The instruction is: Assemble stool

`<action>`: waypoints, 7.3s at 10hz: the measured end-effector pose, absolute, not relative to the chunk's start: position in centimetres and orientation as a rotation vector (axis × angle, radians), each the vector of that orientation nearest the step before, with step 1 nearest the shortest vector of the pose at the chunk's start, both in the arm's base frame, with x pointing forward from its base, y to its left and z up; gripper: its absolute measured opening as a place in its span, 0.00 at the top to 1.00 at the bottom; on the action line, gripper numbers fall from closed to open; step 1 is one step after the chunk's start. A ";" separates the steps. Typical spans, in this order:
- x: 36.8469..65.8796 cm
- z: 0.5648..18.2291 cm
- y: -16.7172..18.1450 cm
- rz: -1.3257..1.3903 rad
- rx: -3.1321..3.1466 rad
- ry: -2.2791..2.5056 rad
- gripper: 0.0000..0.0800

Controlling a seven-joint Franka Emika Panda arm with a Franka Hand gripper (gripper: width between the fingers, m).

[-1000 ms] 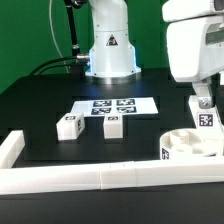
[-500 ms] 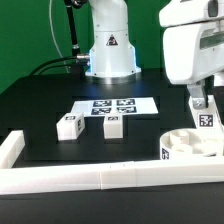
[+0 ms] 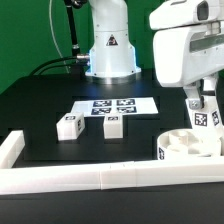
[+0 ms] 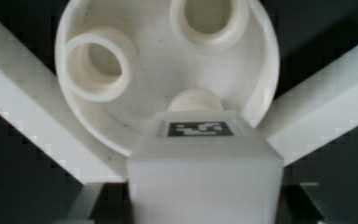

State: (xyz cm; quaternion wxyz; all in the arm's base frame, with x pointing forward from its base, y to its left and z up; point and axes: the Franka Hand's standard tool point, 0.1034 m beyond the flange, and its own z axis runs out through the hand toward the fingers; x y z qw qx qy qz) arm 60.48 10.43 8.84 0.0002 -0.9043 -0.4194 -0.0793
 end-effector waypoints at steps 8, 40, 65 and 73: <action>59.8 8.7 11.5 -0.337 -3.000 0.128 0.58; 61.1 11.2 12.6 -0.297 -2.951 0.226 0.19; 62.1 8.7 12.4 -0.102 -2.192 -2.548 0.19; 62.3 8.4 12.0 -0.097 -2.199 -2.539 0.56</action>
Offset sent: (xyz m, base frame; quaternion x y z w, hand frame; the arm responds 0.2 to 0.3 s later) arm 0.0000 0.0000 0.0000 0.0000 0.0000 0.1296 0.9916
